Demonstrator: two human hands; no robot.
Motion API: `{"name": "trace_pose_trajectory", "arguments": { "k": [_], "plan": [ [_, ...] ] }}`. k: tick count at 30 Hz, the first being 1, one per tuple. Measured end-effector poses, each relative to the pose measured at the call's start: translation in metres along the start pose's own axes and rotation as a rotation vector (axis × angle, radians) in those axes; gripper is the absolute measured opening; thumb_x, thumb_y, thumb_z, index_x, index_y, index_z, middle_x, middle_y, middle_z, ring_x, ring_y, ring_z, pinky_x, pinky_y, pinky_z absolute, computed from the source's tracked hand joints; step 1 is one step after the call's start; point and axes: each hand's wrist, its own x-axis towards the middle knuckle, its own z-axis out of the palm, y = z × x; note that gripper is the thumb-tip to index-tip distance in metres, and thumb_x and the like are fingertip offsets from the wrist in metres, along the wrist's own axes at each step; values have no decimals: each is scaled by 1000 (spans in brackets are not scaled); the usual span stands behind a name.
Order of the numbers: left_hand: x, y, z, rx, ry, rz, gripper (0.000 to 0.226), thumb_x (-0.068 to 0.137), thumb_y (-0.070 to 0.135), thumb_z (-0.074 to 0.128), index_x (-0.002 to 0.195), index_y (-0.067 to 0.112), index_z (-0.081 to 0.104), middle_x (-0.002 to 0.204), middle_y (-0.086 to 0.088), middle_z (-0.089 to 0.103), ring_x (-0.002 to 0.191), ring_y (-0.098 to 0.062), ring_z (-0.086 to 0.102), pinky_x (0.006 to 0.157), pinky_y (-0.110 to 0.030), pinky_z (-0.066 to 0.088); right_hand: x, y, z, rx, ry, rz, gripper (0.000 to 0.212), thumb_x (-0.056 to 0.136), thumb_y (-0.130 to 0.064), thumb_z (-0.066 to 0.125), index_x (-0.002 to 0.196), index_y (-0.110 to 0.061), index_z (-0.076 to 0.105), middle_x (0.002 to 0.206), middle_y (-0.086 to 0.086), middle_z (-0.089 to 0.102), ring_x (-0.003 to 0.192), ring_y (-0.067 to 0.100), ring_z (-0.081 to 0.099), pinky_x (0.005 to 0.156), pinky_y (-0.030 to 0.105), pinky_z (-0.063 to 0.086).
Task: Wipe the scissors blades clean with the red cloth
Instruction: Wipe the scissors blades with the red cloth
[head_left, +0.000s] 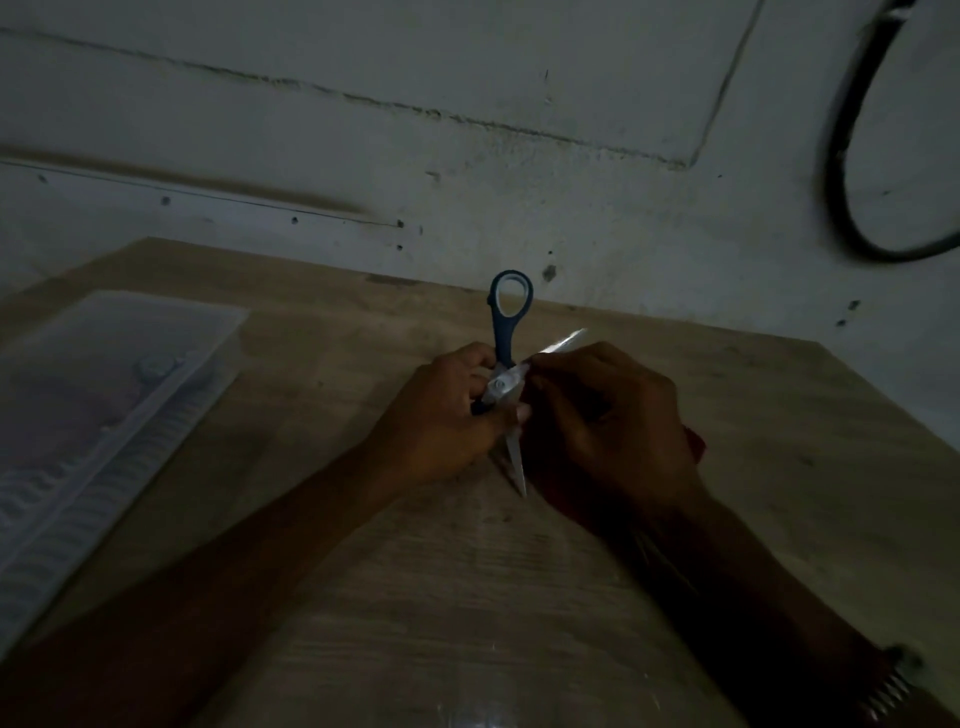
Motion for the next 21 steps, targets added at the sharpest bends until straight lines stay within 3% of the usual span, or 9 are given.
{"name": "trace_pose_trajectory", "arguments": {
  "k": [2,6,10,13,15,19,21],
  "plan": [
    [0,-2,1,4,16,13,33,86,20,79,114,18,61,94,8,75,62,6,67,49,-12,47,-2,-3,4,2,-44,1,27,97,-18,68,123,-21,75,118,-7,71,103,1,64,91,16,53],
    [-1,-2,1,39,3,15,33,88,16,76,117,21,60,101,8,75,84,-4,72,65,-27,57,-6,-6,7,-69,-164,-69,39,97,-24,58,134,-19,69,131,-3,66,109,1,60,92,13,52],
    [-3,2,0,91,-24,21,36,88,24,77,117,20,56,106,7,74,88,-7,72,74,-34,62,0,-1,7,-182,-75,-70,39,93,-27,59,127,-15,72,121,2,68,98,10,64,83,22,53],
    [-3,5,1,154,-19,13,36,90,30,75,115,19,53,110,3,72,70,-6,67,54,-22,51,12,10,7,-159,101,43,26,94,-16,69,119,-15,76,110,5,71,89,6,57,79,26,54],
    [-3,6,3,152,-5,9,36,89,31,76,115,19,53,109,2,73,64,-5,64,53,-22,48,13,13,5,-137,141,71,25,94,-10,74,118,-15,77,109,3,72,91,4,58,81,22,52],
    [-6,-1,3,144,51,72,28,90,27,75,111,23,57,98,5,75,73,-12,72,65,-47,62,4,-1,8,10,45,40,21,96,-19,71,117,-21,76,111,-7,75,98,2,68,89,18,55],
    [-6,-5,3,159,60,88,24,90,28,71,110,24,58,97,5,75,82,-13,73,73,-50,61,3,-6,14,16,23,14,20,96,-18,73,115,-20,78,108,-6,76,95,5,70,87,18,55]
  ]
}}
